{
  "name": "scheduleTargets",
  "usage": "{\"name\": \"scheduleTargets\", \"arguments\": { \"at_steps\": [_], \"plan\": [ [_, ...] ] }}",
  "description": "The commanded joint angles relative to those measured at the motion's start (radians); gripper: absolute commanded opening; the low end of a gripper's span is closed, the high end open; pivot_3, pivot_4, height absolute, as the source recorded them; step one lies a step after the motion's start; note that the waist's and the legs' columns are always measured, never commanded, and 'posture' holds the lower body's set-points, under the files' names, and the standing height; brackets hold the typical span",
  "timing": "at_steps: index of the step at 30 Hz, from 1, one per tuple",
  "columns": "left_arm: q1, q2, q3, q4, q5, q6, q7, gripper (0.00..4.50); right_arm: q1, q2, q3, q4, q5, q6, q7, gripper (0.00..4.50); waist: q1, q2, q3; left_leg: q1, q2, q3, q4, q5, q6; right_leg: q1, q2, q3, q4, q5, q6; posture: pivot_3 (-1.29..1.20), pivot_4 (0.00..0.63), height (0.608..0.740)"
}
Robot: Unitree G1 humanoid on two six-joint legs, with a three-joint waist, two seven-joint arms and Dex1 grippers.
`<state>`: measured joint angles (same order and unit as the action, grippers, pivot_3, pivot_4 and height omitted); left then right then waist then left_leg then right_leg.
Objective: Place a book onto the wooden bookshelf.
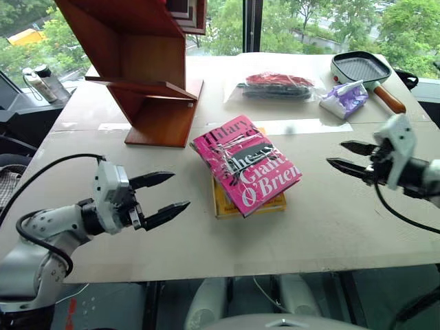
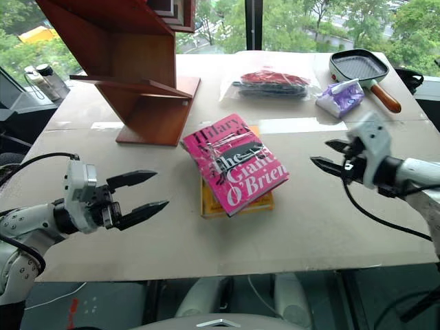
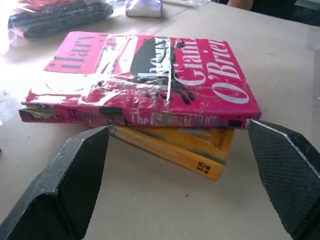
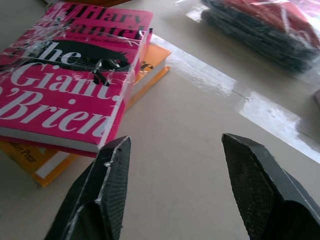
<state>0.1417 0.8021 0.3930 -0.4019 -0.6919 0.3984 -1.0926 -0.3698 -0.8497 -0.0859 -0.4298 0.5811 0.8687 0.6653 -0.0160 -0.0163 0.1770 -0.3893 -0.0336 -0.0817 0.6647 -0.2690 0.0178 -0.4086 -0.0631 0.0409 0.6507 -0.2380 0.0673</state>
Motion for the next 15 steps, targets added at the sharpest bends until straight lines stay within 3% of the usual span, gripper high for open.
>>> {"name": "scheduleTargets", "arguments": {
  "at_steps": [1,3,15],
  "plan": [
    [0.012,0.015,0.044,-0.026,-0.022,-0.018,-0.025,4.50,-0.139,0.050,0.147,0.092,-0.105,0.012,-0.037,0.74,0.005,0.001,0.001,-0.003,-0.001,-0.001,0.000,0.000,0.000,-0.002,0.000,-0.001,0.000,0.000,0.000,0.00,0.150,0.740],
    [0.027,0.016,0.055,-0.032,-0.025,-0.018,-0.034,4.50,-0.212,0.080,0.221,0.165,-0.170,-0.006,-0.041,0.03,0.003,0.001,0.001,-0.006,-0.001,-0.002,0.001,0.000,0.000,-0.004,0.000,-0.001,-0.001,0.003,0.004,0.00,0.150,0.740],
    [0.182,0.011,0.169,-0.040,-0.048,-0.050,-0.118,4.50,-0.420,0.254,0.433,0.425,-0.364,-0.151,0.069,0.03,-0.002,0.001,0.001,-0.009,-0.002,-0.002,-0.008,0.002,-0.004,-0.009,-0.002,-0.002,-0.007,0.003,0.004,0.00,0.150,0.740]
  ]
}}
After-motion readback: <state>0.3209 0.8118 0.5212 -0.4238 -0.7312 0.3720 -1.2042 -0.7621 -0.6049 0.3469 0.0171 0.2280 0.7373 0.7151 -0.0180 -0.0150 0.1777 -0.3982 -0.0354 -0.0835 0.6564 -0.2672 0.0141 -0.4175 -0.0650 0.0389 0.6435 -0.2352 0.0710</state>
